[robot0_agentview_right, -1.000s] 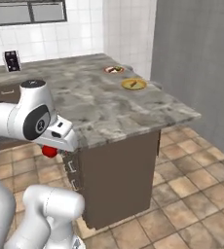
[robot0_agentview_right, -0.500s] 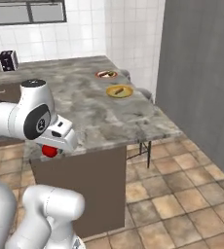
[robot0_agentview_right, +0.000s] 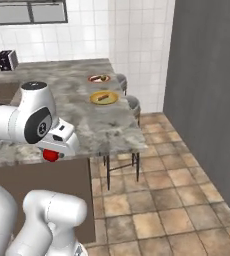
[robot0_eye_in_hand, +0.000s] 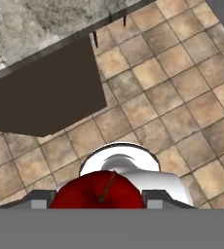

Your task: Pick up the apple and kiwi from the fridge and place one fruit on each plate on the dining counter.

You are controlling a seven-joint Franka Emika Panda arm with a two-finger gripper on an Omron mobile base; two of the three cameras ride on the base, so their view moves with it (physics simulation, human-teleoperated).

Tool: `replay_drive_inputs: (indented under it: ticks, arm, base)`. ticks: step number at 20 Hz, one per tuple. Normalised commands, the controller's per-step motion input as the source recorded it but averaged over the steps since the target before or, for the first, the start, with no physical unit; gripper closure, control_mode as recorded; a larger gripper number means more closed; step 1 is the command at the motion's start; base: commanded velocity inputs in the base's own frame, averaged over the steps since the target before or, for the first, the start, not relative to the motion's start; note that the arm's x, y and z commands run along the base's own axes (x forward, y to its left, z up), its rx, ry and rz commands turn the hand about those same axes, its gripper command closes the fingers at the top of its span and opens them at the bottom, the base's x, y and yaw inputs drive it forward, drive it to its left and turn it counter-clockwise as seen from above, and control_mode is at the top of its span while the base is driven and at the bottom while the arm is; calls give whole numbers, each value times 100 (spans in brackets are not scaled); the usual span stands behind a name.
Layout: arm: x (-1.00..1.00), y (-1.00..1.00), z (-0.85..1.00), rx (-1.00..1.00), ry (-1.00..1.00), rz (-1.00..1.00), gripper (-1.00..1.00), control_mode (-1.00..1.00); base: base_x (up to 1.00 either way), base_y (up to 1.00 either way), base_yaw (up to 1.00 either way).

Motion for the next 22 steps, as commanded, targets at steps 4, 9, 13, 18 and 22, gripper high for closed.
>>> replay_drive_inputs:
  ticks: [4, 9, 13, 18, 22]
  arm:
    - [0, 0, 0, 0, 0, 0, 100, 100]
    - [0, 0, 0, 0, 0, 0, 100, 100]
    - [0, 0, 0, 0, 0, 0, 100, 100]
    - [0, 0, 0, 0, 0, 0, 100, 100]
    - [0, 0, 0, 0, 0, 0, 100, 100]
  base:
    - [24, -100, 31]
    - [27, -100, 37]
    - [51, -100, 41]
    - [59, -100, 49]
    - [63, -100, 53]
